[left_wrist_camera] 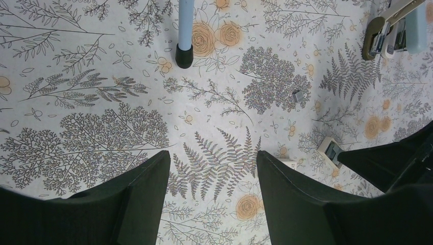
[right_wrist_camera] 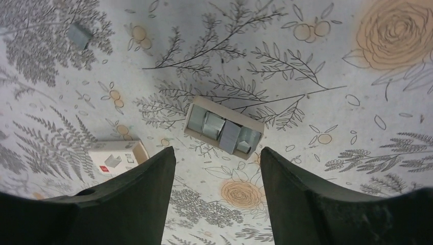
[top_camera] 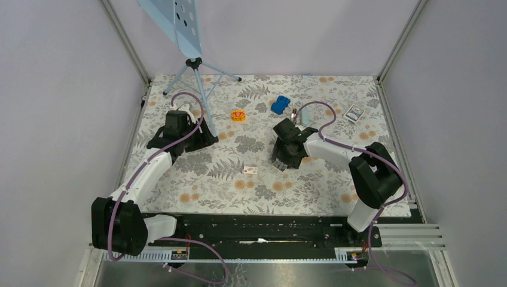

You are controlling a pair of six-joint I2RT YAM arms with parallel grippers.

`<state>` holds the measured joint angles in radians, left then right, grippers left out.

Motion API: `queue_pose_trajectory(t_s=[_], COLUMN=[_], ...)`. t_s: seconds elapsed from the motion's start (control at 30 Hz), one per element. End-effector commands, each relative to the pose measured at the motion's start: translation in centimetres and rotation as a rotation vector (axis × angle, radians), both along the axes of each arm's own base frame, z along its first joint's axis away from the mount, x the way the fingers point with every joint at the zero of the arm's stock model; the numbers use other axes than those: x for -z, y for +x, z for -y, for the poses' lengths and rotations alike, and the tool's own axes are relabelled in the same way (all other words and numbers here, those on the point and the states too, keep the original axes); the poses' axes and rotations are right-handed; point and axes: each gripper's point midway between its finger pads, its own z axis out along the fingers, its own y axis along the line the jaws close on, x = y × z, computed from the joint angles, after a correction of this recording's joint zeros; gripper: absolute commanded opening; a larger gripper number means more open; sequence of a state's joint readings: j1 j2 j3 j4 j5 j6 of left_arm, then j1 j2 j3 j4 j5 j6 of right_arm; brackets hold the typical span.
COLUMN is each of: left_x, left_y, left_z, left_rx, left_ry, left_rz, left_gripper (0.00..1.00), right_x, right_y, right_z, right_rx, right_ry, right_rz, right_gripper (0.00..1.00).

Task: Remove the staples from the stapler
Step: Adjust the staple in the staple box.

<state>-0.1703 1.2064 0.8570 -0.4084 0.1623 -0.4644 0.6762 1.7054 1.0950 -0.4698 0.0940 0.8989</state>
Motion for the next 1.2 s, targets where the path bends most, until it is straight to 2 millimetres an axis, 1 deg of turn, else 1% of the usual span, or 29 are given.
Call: queue_pose_trajectory(t_s=[0.0,0.07,0.13,0.23,0.33,0.4,0.53,0.73,0.9,1.0,1.17], left_x=[-1.1,-1.2,-1.3,-1.4,-1.4,-1.5,-1.5,-1.7,-1.7,-1.7,-1.8], left_y=[0.8,0.8,0.8,0.8,0.9,0.8,0.9,0.9,0.9,0.9,0.9], left_z=[0.1,0.0,0.0,-0.1,-0.1,-0.1,-0.1,-0.2,-0.2,-0.2,-0.2], left_rx=[-0.002,-0.002,-0.004,-0.006,-0.006,-0.006,-0.005,-0.006,-0.007,-0.006,-0.006], left_ry=[-0.02,-0.021,-0.021,-0.022,-0.024,-0.026,-0.031,-0.035,-0.039,-0.041,-0.043], left_rz=[0.054,0.057,0.06,0.061,0.064,0.063,0.065,0.068,0.07,0.072,0.072], left_gripper=[0.67,0.67,0.67,0.67,0.67,0.67,0.67,0.67,0.67,0.67,0.67], right_x=[1.1,1.5,1.8,2.3,2.3,2.1,1.3,0.7,-1.5,-2.2,-1.7], right_y=[0.1,0.2,0.2,0.2,0.3,0.4,0.7,0.5,0.9,1.3,1.6], right_z=[0.9,1.7,1.9,1.4,0.7,0.6,1.1,1.6,2.2,1.7,0.5], right_rx=[0.248,0.275,0.283,0.275,0.266,0.265,0.267,0.265,0.282,0.283,0.269], right_ry=[-0.053,-0.12,-0.152,-0.162,-0.133,-0.13,-0.161,-0.179,-0.169,-0.141,-0.118], right_rz=[-0.037,-0.052,-0.07,-0.094,-0.089,-0.077,-0.044,-0.031,0.035,0.046,0.022], right_gripper=[0.7,0.71,0.71,0.71,0.71,0.71,0.71,0.69,0.69,0.7,0.72])
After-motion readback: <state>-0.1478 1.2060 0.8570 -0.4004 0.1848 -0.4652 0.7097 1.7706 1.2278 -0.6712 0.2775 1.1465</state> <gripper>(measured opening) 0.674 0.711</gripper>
